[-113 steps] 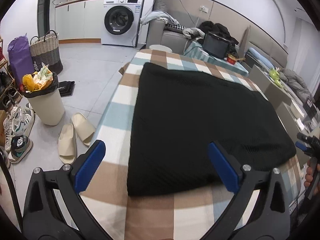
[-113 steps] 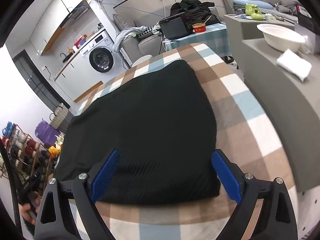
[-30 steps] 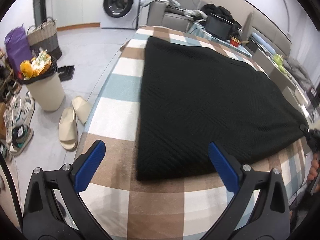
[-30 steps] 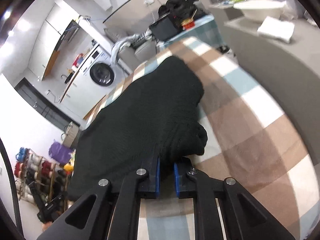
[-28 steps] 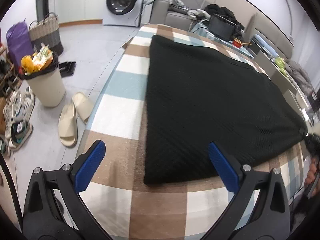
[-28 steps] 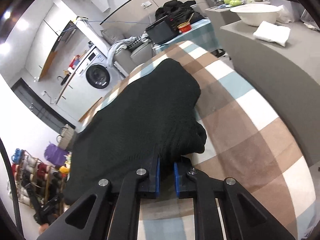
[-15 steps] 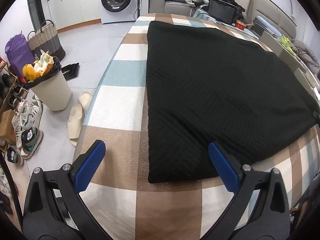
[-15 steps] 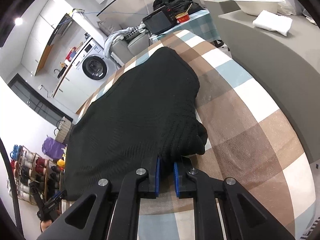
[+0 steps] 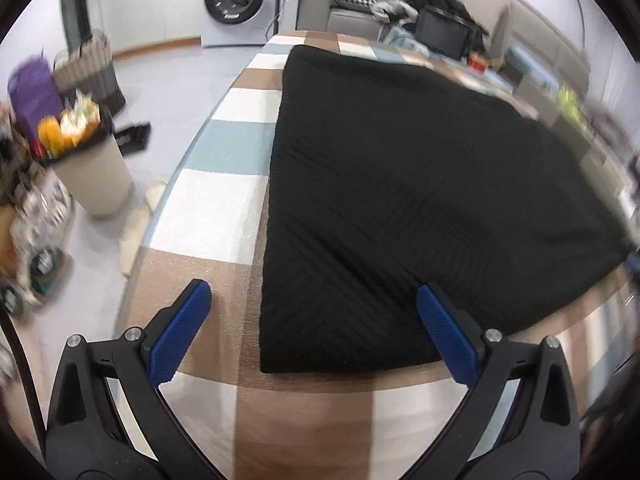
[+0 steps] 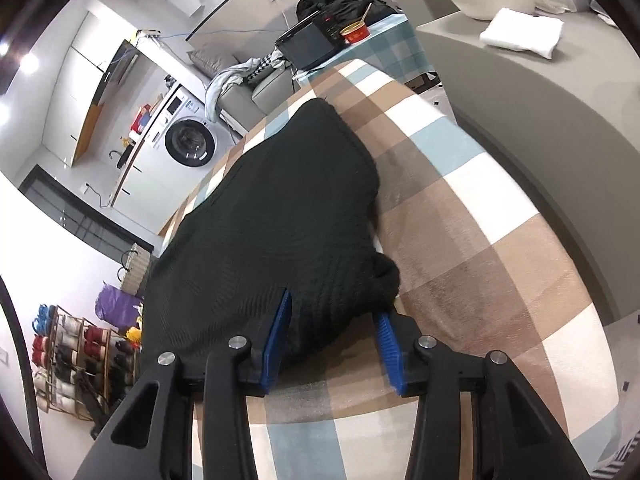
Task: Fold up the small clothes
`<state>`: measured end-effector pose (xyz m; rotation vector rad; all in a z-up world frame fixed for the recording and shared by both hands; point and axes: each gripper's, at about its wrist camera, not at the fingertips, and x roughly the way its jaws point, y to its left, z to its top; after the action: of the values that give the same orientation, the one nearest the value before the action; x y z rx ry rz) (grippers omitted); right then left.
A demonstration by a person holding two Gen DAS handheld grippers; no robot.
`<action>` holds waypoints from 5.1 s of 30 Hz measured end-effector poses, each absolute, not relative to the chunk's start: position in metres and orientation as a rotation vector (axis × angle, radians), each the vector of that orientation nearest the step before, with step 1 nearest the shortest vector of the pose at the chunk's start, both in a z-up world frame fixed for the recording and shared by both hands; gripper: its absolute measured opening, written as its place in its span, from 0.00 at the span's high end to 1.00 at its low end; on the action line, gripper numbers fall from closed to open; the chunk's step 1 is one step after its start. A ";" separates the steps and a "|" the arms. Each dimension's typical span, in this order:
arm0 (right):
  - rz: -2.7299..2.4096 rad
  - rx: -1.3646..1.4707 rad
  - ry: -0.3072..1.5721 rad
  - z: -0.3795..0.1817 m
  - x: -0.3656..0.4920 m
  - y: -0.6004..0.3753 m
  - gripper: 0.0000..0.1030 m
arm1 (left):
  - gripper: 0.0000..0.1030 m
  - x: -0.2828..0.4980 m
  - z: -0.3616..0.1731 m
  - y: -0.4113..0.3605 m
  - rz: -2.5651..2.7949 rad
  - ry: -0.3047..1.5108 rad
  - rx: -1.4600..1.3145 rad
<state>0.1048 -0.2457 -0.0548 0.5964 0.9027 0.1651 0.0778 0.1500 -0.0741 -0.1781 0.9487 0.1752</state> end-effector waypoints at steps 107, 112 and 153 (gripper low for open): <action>0.279 0.366 0.925 -0.059 0.082 -0.254 0.76 | 0.38 0.063 -0.056 0.158 0.098 0.897 -0.242; 0.313 0.402 0.932 -0.062 0.058 -0.254 0.75 | 0.37 0.055 -0.058 0.155 0.093 0.902 -0.230; 0.217 0.275 0.907 -0.059 0.044 -0.240 0.93 | 0.33 0.030 -0.055 0.141 0.108 0.901 -0.170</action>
<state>0.0438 -0.2396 -0.0591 0.2748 0.9068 0.2171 0.0304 0.1412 -0.0553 -0.1696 0.9011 0.1084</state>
